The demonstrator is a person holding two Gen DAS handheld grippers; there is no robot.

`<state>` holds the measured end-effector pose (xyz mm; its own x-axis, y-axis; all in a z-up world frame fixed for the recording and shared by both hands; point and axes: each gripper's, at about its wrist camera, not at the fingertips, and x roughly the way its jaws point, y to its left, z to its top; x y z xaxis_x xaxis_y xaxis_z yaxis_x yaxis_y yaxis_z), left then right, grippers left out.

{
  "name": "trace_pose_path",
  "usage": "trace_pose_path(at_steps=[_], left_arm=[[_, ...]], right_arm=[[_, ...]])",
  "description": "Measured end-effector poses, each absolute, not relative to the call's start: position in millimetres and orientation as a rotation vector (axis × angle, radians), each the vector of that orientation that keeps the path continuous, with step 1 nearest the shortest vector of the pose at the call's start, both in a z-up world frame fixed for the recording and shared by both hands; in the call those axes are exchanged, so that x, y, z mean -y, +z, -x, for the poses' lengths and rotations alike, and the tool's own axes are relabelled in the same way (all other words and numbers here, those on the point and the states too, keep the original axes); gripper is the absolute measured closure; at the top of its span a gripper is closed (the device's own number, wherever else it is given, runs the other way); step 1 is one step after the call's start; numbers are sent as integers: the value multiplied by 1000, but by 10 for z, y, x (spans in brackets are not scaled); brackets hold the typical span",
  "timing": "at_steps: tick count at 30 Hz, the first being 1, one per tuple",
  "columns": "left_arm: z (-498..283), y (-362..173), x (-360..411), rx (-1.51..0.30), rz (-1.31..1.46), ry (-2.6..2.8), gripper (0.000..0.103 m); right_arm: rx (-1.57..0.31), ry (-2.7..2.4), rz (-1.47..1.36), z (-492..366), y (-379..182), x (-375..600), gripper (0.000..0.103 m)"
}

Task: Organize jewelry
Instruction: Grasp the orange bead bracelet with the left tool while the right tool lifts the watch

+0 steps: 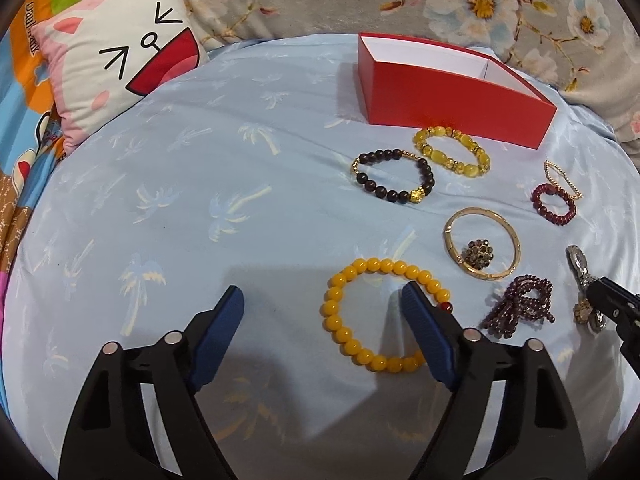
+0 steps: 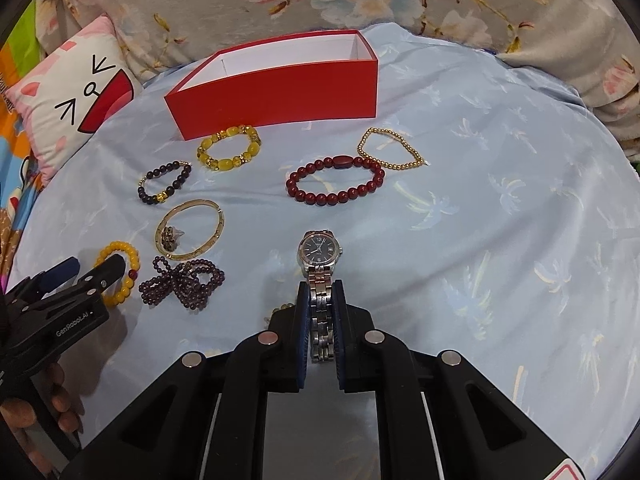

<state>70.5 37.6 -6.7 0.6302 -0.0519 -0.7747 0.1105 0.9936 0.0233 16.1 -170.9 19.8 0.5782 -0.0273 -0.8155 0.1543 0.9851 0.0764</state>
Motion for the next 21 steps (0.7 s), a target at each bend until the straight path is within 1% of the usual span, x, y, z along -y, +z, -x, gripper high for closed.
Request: trace_pose_path(at_steps=[1,3,4,5,6,7,9,10,11,17,21], left_arm=[[-705,-62,-362,-881,-74,-98,34],[-700,-49,-330,-871,-80,-111,48],[-697,-45,-316,-869,-82,-118,50],[-693,-42,-298,-867,-85,-126,55],[-690,-37,-288,-866,-85,-133,64],[-685,-33,-277,-864,-85,-139,68],[-681,-22,-268,-866,-80,-154,82],[-682,-15,-269,-869,-73,-166,87],[-683,-10,-269,-876,-63,-183,96],[-618,42,-241,-874,-62,-205,96],[-497,238,-205,-827,-72,-218,96]], right_arm=[[-949,-105,-145,-159,201,1707,93],[-949,-103,-145,-150,204,1703,93],[-950,-101,-144,-142,206,1700,93],[-950,-99,-144,-139,208,1694,93],[-951,-97,-145,-135,210,1690,93],[-952,-95,-146,-129,211,1684,93],[-952,-92,-145,-123,220,1667,93],[-952,-90,-144,-118,224,1663,93],[-951,-88,-144,-111,229,1658,93],[-934,-78,-139,-58,306,1620,93],[-914,-73,-141,8,400,1611,93]])
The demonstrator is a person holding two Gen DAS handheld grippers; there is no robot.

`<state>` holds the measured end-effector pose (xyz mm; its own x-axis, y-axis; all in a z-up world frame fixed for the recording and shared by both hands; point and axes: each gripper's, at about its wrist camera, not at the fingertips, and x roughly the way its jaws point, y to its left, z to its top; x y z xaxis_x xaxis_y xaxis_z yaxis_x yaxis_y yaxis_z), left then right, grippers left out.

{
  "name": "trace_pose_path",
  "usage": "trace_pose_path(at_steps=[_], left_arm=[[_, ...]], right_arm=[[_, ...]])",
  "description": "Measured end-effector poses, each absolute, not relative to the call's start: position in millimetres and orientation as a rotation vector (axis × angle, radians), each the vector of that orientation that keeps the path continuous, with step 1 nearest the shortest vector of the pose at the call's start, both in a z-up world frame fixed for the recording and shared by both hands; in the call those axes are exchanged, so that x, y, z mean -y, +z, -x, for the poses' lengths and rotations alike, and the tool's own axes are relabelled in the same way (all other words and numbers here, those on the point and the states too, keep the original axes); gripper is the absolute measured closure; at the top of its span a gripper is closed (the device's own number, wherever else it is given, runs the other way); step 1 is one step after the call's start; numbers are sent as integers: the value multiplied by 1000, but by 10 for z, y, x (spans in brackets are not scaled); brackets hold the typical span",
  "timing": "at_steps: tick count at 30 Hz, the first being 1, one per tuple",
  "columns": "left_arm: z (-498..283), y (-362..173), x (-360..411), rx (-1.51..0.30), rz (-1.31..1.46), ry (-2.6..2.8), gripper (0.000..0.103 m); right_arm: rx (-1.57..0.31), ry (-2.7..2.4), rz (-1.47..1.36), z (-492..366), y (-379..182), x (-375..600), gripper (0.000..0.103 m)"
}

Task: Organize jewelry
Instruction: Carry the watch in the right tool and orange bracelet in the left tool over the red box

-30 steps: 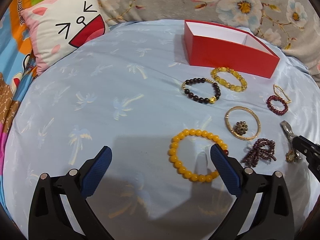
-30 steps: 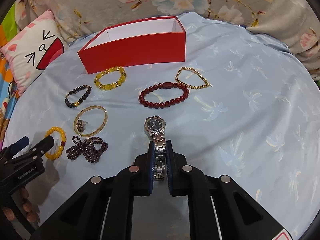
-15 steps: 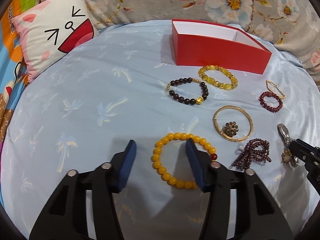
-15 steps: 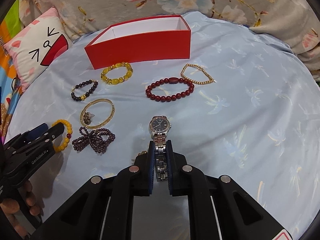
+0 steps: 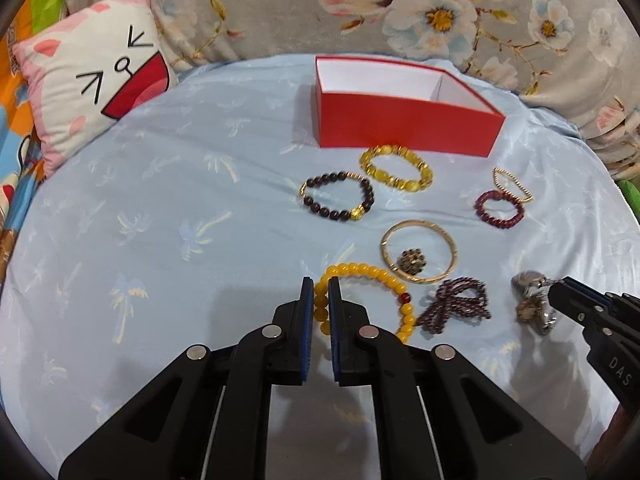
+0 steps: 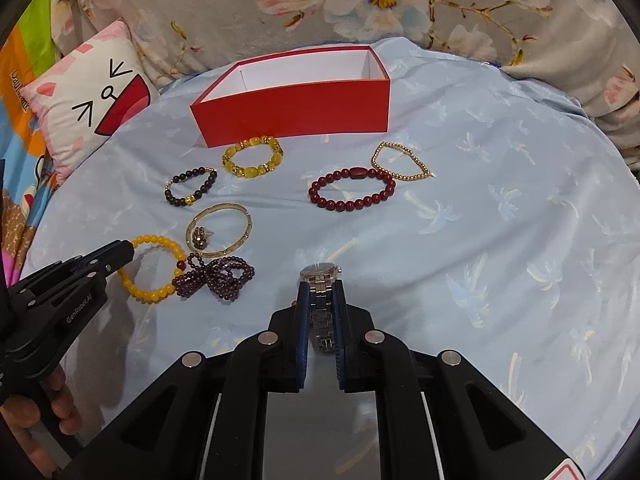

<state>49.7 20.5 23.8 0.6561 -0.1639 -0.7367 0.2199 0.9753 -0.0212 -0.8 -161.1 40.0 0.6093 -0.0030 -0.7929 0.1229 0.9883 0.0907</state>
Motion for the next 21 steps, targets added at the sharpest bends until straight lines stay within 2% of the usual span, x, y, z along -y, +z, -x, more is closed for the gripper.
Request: trace_pose_path(at_steps=[14,21], left_arm=[[-104,934,6,-686,-111,-268,96],[-164,1298,134,-626,-121,-307,96]], right_arm=[[-783,-65,-153,374,977,1722,93],[-714,-66,-175,350,1322,1889,93]])
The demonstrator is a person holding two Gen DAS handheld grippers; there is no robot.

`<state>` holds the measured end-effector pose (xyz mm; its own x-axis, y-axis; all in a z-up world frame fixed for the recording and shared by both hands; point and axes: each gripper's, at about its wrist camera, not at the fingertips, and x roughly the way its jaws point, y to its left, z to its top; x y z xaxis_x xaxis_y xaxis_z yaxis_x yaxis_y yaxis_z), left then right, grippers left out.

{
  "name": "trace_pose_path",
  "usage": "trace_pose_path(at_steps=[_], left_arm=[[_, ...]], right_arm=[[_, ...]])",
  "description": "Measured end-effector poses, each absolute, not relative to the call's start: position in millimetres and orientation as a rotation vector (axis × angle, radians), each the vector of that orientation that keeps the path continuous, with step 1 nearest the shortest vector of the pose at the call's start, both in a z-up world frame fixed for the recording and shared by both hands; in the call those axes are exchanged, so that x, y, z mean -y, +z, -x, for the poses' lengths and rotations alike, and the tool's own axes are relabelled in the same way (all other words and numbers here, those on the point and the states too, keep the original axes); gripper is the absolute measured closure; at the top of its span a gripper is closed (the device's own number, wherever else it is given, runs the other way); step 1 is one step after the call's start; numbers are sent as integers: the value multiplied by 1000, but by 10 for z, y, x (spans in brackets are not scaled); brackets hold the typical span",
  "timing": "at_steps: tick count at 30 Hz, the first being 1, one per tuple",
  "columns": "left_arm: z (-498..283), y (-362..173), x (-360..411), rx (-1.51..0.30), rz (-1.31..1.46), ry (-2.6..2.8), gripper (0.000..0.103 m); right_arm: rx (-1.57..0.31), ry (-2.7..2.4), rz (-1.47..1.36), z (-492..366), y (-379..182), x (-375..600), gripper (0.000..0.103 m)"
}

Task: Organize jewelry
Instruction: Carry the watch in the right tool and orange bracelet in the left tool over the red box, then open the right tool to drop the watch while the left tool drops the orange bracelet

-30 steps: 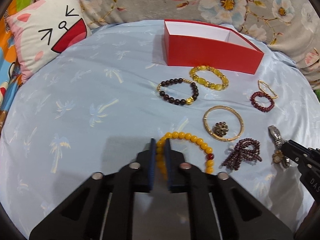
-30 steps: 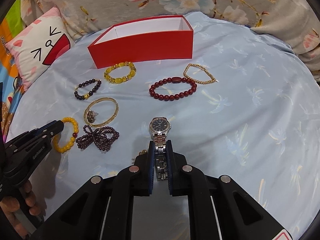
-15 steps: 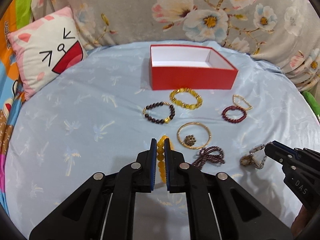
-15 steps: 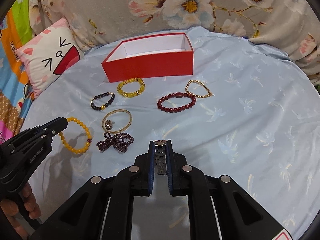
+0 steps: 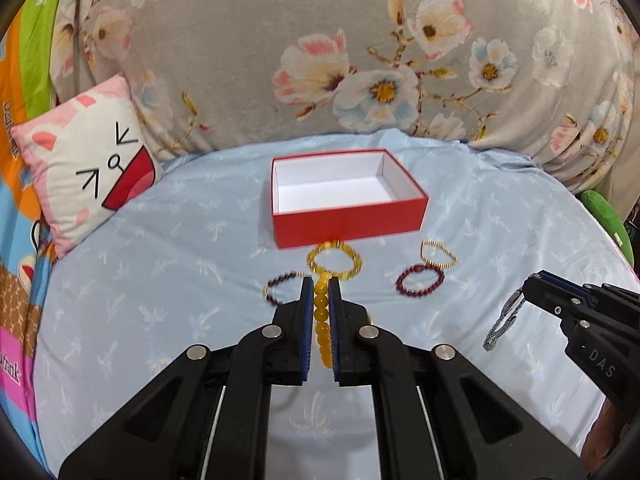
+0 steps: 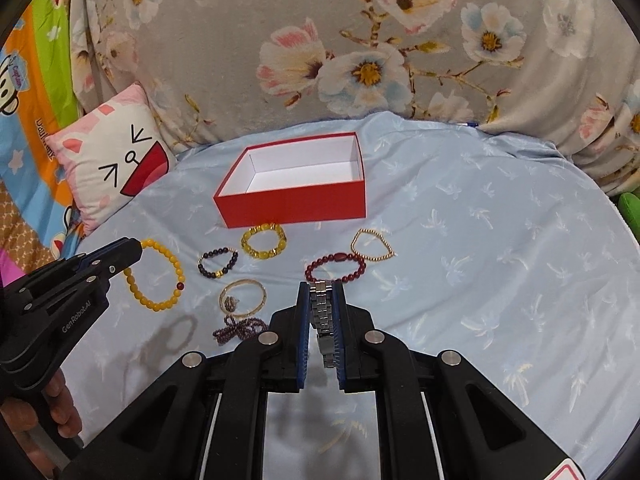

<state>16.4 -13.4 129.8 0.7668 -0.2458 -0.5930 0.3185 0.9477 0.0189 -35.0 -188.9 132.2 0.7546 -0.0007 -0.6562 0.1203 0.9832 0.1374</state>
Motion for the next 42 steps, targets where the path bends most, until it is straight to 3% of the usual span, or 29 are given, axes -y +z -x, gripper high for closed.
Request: trace_pose_path(at_steps=[11,21,32,41,42], left_arm=[[-906,1644,310,-601,-98,-327,96],[-1993,1628,493,-642,-75,-307,96],[-3005,1353,672,-713,-73,-304,96],[-3444,869,803,-830,-71,-316,95],[-3454,828,807,-837,-73,-317,90]], right_arm=[[-636,-65,-199,-313,1781,2127,93],[-646,-14,-282,-1461,1793,2364,93],[-695,-9,-252,-2587,1461,2301,93],[-779,-32,-124,-3016,1008,2142,92],[-802,-31,-133,-3034,935,2166,92]])
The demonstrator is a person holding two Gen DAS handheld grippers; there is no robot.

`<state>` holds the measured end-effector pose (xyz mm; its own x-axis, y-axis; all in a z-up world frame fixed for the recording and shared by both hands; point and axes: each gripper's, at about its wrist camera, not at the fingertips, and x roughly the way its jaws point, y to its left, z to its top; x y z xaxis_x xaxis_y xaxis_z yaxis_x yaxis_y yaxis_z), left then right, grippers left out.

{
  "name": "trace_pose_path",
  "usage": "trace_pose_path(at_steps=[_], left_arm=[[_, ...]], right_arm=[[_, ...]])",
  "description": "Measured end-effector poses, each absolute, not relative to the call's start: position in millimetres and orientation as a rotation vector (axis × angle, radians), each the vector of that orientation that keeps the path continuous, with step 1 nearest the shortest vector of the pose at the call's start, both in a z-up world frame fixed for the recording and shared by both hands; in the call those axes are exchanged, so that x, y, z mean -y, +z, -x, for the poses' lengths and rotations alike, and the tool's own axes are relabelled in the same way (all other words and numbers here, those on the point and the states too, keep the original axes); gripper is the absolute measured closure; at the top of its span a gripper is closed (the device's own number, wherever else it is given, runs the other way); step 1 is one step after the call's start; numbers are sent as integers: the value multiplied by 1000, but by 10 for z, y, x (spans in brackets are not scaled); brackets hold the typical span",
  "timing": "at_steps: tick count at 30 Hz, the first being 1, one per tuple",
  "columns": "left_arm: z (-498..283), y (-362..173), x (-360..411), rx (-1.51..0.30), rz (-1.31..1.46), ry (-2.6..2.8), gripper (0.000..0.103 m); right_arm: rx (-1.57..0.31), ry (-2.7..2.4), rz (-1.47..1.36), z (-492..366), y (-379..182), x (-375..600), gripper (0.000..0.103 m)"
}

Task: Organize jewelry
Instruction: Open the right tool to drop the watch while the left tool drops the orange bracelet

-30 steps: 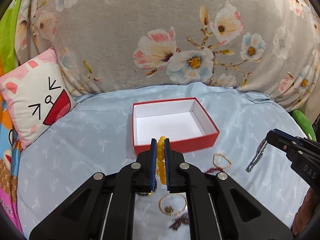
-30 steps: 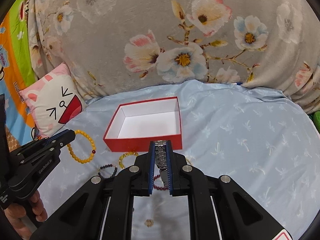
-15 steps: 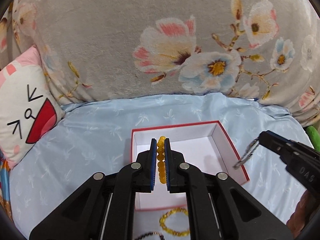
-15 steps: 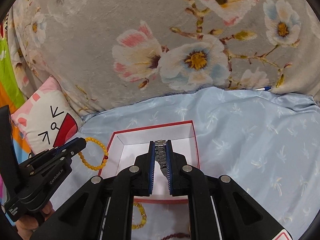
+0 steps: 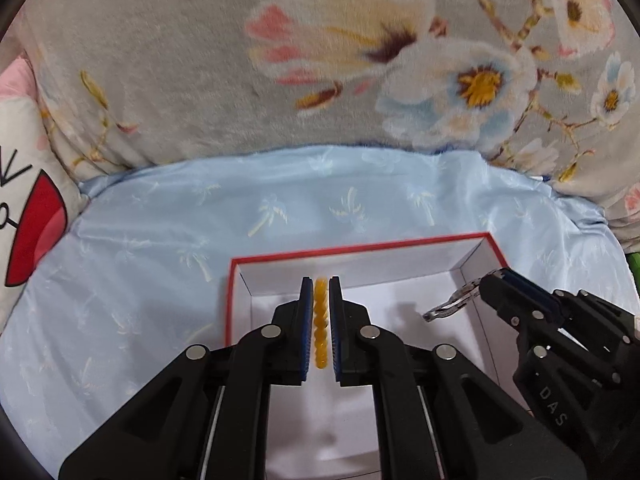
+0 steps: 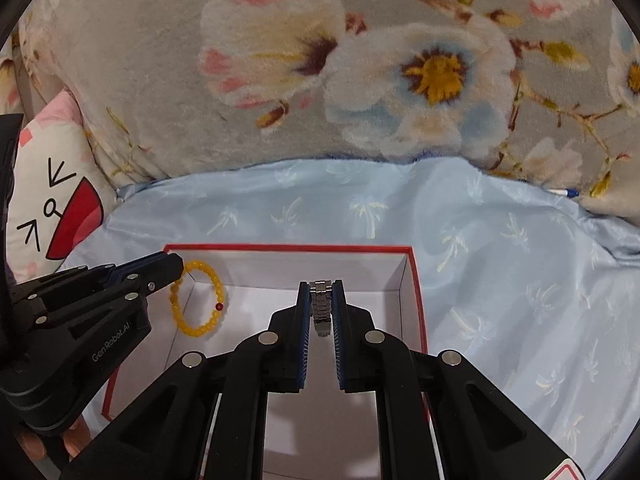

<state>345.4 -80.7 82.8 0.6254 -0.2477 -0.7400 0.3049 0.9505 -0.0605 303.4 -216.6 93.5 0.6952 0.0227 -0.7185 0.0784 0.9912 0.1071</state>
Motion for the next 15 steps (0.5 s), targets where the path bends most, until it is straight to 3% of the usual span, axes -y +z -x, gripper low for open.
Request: trace_pose_path(at_steps=[1,3,5,7,15], left_arm=[[-3462,782,807,-847,-83,-313,84],[-3466,743,789,-845,-89,-296,49],[-3443,766,759,-819,-88,-288,41],[-3417,824,716,-802,-76,-290,40],[-3065,1050,506,-756,-55,-272,38]], right_arm=[[-807,-36,-138,-3034,894,2187,91],[-815,-45,-150,-3019,838,2235,84],[-805,-39,-188,-2982,846,2299,60],[-781,-47,-201,-2917,908,2337,55],[-735,-12,-281,-2463,1141,2398,52]])
